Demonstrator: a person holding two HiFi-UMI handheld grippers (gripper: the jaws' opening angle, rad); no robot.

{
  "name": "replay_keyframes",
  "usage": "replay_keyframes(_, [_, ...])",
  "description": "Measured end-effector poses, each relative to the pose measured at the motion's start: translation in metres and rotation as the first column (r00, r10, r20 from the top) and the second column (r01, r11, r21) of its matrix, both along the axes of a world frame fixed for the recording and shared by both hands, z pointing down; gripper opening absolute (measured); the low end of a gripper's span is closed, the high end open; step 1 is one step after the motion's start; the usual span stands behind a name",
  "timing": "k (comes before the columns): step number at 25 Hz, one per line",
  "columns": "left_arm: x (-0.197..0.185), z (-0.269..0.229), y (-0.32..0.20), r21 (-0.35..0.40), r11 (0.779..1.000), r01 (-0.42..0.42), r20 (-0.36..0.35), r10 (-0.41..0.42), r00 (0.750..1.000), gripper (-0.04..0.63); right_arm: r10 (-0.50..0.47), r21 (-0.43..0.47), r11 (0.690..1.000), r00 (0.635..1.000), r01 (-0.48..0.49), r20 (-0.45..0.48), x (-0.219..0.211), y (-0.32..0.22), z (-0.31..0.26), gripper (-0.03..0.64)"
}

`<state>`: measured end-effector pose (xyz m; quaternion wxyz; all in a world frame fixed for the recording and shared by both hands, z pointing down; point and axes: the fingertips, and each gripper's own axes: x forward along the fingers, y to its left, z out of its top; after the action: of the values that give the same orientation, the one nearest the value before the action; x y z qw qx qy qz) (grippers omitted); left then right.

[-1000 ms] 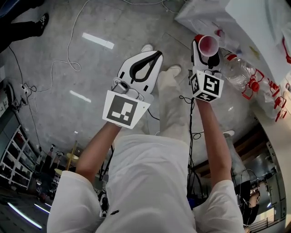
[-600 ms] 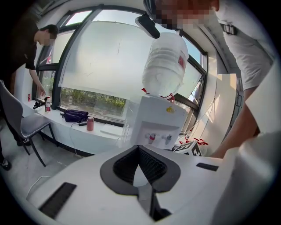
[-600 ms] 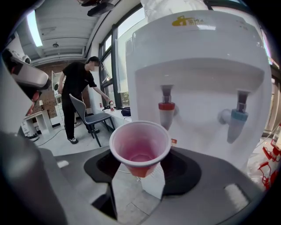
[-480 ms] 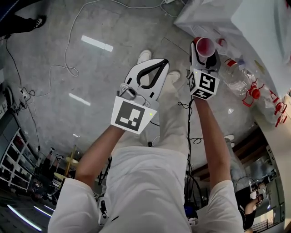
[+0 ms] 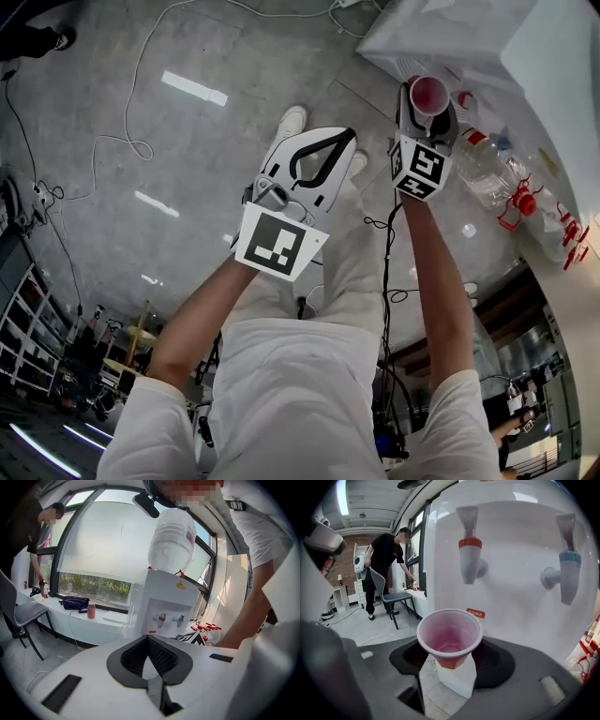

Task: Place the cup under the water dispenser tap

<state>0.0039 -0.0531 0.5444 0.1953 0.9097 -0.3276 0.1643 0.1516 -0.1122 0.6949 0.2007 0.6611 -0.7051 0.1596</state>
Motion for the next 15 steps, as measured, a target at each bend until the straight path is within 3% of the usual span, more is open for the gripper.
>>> replay_keyframes(15, [0.004,0.021,-0.015,0.007,0.999,-0.032,-0.008,0.032,0.999,0.006,0.077,0.006,0.997,0.997,-0.077,-0.023,0.015,-0.020,0.039,0.293])
